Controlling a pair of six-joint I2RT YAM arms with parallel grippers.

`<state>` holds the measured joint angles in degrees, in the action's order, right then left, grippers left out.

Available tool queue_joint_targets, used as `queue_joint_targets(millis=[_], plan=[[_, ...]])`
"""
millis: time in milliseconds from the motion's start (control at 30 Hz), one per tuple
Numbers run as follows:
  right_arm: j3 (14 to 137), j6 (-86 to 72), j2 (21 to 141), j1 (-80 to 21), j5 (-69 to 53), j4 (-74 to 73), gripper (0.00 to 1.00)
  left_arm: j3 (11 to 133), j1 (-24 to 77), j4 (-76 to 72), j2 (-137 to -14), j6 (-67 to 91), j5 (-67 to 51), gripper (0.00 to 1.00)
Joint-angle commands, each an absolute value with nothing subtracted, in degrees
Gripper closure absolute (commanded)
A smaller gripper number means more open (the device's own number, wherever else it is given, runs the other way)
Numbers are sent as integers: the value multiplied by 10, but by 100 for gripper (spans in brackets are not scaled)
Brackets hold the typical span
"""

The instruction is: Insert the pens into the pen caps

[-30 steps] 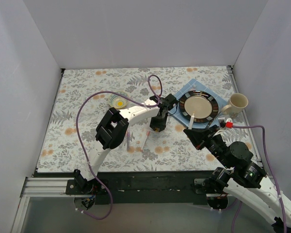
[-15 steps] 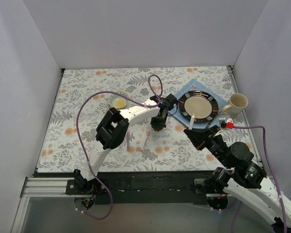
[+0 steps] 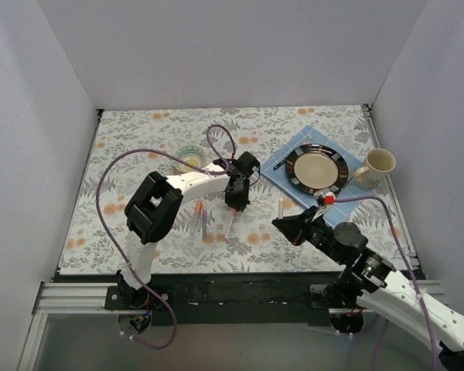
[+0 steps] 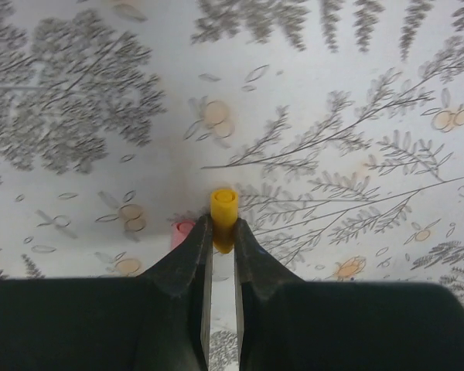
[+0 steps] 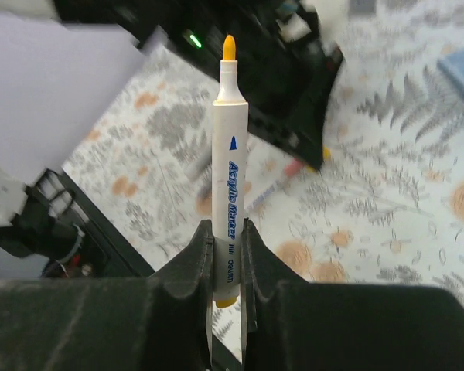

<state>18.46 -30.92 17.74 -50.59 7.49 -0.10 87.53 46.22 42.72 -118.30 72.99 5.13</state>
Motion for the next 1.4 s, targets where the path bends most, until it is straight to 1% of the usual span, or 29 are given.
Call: queue_joint_targets(millis=[0,33,100,167,200,233,300,400,500,733,900,1200,1367], plan=[[118,-342,228,-504,33,111,99,773,416,310,-1079,773,-38,100],[114,-345,238,-504,31,119,99,759,411,293,-1044,781,-47,100],[112,-346,267,-504,13,131,99,727,403,261,-1013,798,-69,100],[109,-350,299,-504,4,163,99,682,401,197,-962,824,-93,100],[105,-354,310,-504,-23,181,99,666,401,172,-943,836,-104,100],[104,-357,322,-504,-29,206,99,633,401,119,-927,860,-126,100],[98,-365,353,-504,-47,237,99,600,401,63,-882,881,-149,100],[101,-376,396,-504,-62,281,99,535,401,-97,-835,925,-199,100],[115,-378,431,-504,-79,307,99,506,403,-154,-806,926,-218,100],[134,-388,458,-504,-76,325,99,464,405,-210,-766,915,-222,100],[138,-392,470,-504,-73,334,99,446,406,-238,-760,911,-236,100],[152,-393,473,-504,-60,334,99,415,410,-266,-741,904,-253,100],[159,-390,468,-504,-49,325,99,410,410,-256,-737,892,-251,100]])
